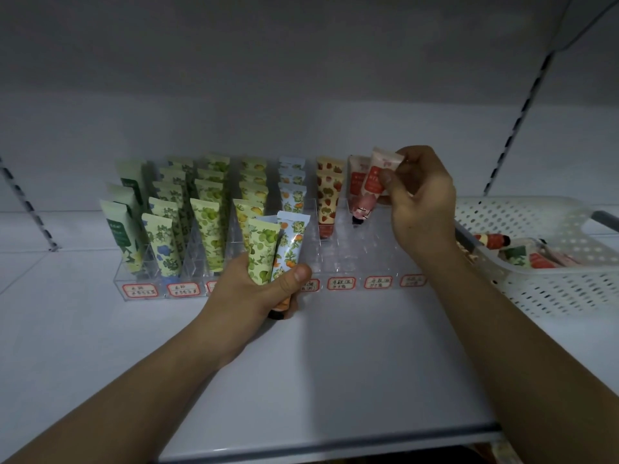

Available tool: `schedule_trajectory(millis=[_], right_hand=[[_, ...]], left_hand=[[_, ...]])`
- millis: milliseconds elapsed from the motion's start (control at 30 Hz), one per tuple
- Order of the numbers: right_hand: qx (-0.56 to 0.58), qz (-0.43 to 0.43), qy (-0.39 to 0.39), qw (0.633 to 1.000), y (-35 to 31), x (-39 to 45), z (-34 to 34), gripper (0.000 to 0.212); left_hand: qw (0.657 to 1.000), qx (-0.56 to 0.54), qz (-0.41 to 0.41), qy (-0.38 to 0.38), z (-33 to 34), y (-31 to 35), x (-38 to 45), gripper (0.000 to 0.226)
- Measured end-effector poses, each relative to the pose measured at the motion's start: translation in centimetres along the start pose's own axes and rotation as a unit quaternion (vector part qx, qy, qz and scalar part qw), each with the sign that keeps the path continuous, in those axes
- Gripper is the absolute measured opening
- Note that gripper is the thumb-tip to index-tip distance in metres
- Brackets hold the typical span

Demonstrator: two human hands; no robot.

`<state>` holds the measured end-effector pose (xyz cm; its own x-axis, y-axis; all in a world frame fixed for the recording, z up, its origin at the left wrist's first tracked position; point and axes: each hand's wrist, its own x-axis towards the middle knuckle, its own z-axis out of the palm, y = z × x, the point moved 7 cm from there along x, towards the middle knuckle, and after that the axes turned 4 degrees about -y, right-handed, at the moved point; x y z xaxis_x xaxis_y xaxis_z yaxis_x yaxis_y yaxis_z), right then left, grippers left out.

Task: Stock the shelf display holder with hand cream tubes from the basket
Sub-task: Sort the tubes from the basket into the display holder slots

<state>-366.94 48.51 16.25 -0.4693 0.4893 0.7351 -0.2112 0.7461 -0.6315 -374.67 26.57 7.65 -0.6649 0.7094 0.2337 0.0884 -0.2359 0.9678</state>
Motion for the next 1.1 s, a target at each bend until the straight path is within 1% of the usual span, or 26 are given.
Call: schedule_trajectory(millis=[133,233,367,433,500,600,700,767,833,900,933,967,1000,1067,1100], right_hand=[[-0.011,-0.007,-0.047,0.999,0.6,-0.1,0.6,0.016],[-0.015,-0.009,-0.057,0.998,0.9,0.1,0.7,0.016],[-0.061,-0.008,-0.077,0.995,1.1,0.5,1.1,0.015],[-0.076,-0.004,-0.083,0.994,1.4,0.6,1.2,0.010],[-0.091,0.006,-0.090,0.992,1.8,0.7,1.2,0.008],[-0.099,0.029,-0.097,0.990,2.3,0.9,1.3,0.014],[-0.095,0.049,-0.098,0.989,2.5,0.7,1.3,0.017],[-0.087,0.065,-0.090,0.990,2.3,0.0,1.3,0.016],[-0.090,0.065,-0.044,0.993,1.2,-1.0,1.2,0.024],[-0.051,0.026,0.017,0.998,-1.3,-1.9,0.9,0.026],[-0.008,0.001,0.022,1.000,-2.8,-2.3,1.1,0.020],[0.030,-0.017,-0.004,0.999,-4.3,-2.7,1.8,0.014],[0.052,-0.020,-0.060,0.997,-5.2,-3.2,3.0,0.010],[0.045,0.017,-0.208,0.977,-5.4,-4.5,6.0,0.013],[0.036,0.035,-0.268,0.962,-5.1,-5.2,7.2,0.017]], left_hand=[[1.000,0.002,0.002,-0.004,-0.3,-0.4,0.2,0.035],[1.000,0.004,0.008,-0.009,-0.4,-0.5,0.2,0.030],[1.000,0.005,0.004,-0.006,-0.6,-0.8,0.2,0.038],[1.000,0.007,0.003,-0.011,-0.6,-0.8,0.2,0.030],[1.000,0.011,0.004,-0.014,-0.5,-0.8,0.2,0.028],[1.000,-0.002,0.007,-0.010,-0.5,-0.8,0.1,0.040],[1.000,-0.009,0.006,-0.005,-0.6,-0.6,0.1,0.040],[1.000,-0.016,0.007,-0.004,-0.6,-0.6,0.1,0.038],[1.000,-0.020,0.002,-0.002,-0.6,-0.7,0.1,0.038],[1.000,-0.019,-0.002,0.005,-0.6,-0.6,0.1,0.037],[1.000,-0.019,-0.002,0.006,-0.6,-0.5,0.1,0.036],[1.000,-0.021,0.000,0.006,-0.6,-0.5,0.1,0.034],[1.000,-0.024,0.003,0.006,-0.5,-0.4,0.1,0.029],[1.000,-0.021,0.009,0.001,-0.4,-0.3,0.2,0.019],[1.000,-0.010,0.014,-0.005,-0.4,-0.2,0.2,0.015]])
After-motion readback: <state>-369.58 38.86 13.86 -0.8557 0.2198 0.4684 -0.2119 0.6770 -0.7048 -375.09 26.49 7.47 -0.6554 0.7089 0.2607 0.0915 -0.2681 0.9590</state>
